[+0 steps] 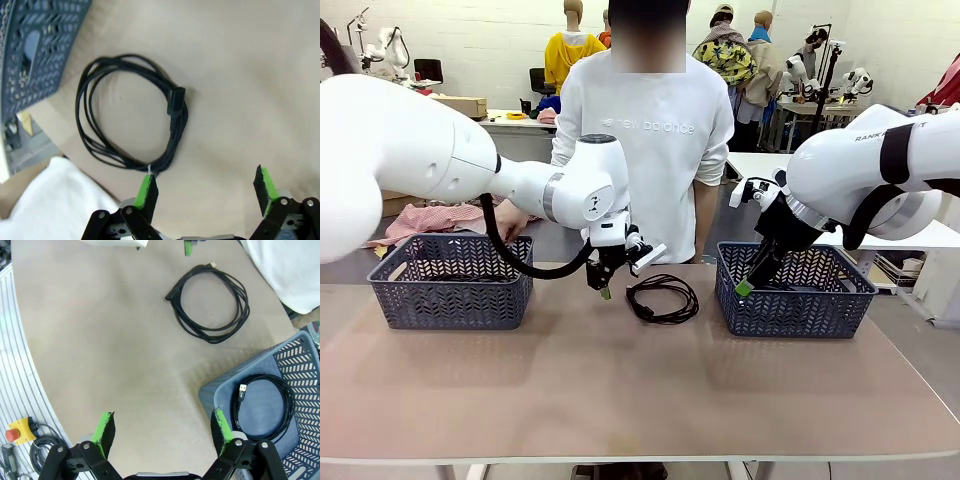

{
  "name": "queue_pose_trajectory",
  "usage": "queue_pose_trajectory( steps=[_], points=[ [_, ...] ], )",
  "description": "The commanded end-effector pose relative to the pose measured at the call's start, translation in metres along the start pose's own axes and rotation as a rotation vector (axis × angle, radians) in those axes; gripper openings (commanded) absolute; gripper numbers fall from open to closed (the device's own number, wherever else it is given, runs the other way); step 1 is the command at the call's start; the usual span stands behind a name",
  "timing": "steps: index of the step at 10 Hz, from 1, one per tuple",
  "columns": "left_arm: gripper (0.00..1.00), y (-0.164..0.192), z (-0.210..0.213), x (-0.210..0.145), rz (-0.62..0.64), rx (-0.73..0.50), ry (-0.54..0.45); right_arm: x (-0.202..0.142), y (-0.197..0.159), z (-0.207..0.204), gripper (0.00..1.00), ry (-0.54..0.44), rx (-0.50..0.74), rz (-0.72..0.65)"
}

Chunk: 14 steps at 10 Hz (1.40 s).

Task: Organize the cables according to human instructions.
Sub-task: Pick up a bundle of cables and place it in the basket indicated by the human.

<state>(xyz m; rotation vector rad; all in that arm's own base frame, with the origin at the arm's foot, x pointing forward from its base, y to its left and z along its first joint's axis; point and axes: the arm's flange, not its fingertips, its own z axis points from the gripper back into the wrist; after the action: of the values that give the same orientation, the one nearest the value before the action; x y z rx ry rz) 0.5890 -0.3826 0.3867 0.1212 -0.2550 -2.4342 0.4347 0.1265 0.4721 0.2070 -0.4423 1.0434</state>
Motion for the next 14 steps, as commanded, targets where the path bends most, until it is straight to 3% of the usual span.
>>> queue_pose_trajectory(
  steps=[1, 7, 14],
  points=[
    [1.0, 0.017, -0.003, -0.004, -0.131, -0.047, -0.012, 0.003, -0.002, 0.001, 1.0, 0.0, -0.004, -0.001],
    [1.0, 0.045, -0.044, 0.005, -0.325, -0.098, -0.017, 0.003, -0.002, 0.001, 1.0, 0.0, -0.004, -0.001],
    [1.0, 0.052, -0.068, -0.01, -0.295, -0.11, -0.01, 0.003, -0.002, 0.001, 1.0, 0.0, -0.004, -0.001]
  ],
)
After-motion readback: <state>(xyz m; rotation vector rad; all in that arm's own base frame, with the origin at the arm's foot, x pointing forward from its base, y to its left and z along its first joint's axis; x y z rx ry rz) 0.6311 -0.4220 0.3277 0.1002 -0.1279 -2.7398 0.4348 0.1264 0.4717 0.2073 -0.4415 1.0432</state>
